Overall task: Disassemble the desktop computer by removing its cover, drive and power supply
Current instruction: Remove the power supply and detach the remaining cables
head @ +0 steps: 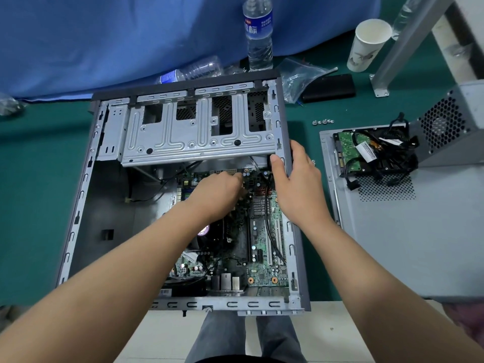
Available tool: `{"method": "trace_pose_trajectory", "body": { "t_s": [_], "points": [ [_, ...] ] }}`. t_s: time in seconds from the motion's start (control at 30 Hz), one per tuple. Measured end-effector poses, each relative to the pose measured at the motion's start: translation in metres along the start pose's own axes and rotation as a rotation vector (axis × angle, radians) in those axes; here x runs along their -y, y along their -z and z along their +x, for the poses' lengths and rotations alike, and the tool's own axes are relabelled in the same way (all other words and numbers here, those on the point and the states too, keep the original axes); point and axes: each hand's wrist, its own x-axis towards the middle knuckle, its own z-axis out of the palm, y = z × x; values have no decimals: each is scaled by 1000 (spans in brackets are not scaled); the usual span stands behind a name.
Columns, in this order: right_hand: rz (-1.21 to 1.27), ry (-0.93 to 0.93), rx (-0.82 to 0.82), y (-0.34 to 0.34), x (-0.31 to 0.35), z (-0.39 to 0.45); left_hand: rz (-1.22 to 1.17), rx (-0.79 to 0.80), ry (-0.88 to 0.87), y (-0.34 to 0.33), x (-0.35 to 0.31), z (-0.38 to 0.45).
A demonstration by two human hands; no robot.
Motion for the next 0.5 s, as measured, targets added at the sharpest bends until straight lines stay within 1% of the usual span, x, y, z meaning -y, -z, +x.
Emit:
{"method": "trace_pose_trajectory", "body": {
  "t_s": [0.1, 0.27, 0.37, 0.5],
  "points": [
    [-3, 1, -2, -1, -1, 0, 131, -51, 40, 0, -1, -1],
    [-3, 3, -9, -1, -1, 0, 180, -25, 58, -1, -2, 0],
    [-2, 4, -8, -1, -1, 0, 137, 12, 30, 0, 1, 1],
    [-2, 0, 0, 0, -1, 1, -4, 89, -68, 4, 7, 1]
  ]
}}
